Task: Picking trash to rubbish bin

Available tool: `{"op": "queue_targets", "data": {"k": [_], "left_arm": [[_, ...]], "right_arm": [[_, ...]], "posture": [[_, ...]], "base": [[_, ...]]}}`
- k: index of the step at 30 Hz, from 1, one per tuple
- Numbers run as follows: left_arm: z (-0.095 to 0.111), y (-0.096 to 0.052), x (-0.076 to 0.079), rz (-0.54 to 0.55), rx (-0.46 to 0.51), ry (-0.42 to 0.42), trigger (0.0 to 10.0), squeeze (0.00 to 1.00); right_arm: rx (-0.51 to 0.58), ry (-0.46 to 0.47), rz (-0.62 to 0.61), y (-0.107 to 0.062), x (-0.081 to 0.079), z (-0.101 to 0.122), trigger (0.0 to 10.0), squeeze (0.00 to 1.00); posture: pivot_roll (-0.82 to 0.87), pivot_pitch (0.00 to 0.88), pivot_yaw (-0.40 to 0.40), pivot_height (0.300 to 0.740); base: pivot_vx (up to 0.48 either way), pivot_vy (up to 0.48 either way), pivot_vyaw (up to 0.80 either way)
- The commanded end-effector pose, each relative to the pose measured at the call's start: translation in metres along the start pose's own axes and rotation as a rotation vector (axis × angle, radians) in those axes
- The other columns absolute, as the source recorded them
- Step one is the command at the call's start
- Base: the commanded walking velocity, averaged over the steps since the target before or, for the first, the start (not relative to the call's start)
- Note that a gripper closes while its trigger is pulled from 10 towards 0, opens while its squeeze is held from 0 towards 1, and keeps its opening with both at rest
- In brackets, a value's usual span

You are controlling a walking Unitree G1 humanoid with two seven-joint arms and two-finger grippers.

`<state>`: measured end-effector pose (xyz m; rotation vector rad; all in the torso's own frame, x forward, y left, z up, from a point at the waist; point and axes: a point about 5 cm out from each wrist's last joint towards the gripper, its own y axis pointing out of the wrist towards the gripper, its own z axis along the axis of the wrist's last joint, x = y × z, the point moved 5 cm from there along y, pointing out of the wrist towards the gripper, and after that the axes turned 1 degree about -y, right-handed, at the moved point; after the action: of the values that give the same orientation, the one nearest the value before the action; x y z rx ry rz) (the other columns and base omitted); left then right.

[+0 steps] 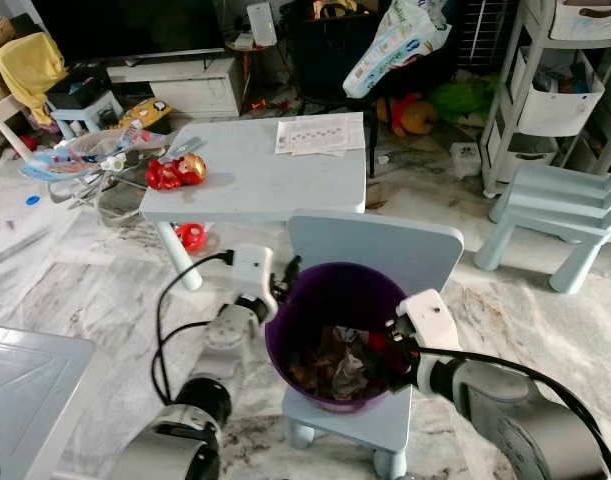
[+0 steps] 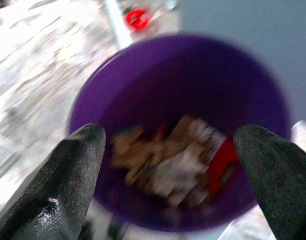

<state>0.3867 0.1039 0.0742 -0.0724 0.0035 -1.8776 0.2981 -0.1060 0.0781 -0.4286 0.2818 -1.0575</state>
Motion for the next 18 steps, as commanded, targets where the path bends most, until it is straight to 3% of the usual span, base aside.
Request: {"op": "queue_targets", "data": {"k": [1,5,9,13,18], "left_arm": [[0.012,-0.004,-0.014,0.037,0.059,0.02,10.0,1.0],[0.027,-0.012,-0.031,0.102,0.124,0.066,10.0,1.0],[0.038,-0.031,-0.055,0.206,0.177,0.127,10.0,1.0],[0.038,-0.06,-0.084,0.339,0.177,0.16,10.0,1.0],[0.038,-0.075,-0.097,0.425,0.168,0.174,10.0,1.0]], "right_arm": [[0.058,-0.021,-0.048,0.009,0.005,0.012,10.0,1.0],[0.132,-0.03,-0.098,0.019,0.011,0.032,10.0,1.0],[0.216,-0.05,-0.147,0.026,0.017,0.055,10.0,1.0],[0.282,-0.055,-0.176,0.033,0.02,0.068,10.0,1.0],[0.309,-0.052,-0.16,0.035,0.016,0.072,10.0,1.0]], "posture": [[-0.11,0.044,0.092,0.74],[-0.09,0.034,0.083,0.74],[-0.07,0.027,0.072,0.74],[-0.05,0.024,0.053,0.74],[-0.03,0.024,0.042,0.74]], "base": [[0.0,0.0,0.0],[0.0,0.0,0.0],[0.0,0.0,0.0],[0.0,0.0,0.0],[0.0,0.0,0.0]]}}
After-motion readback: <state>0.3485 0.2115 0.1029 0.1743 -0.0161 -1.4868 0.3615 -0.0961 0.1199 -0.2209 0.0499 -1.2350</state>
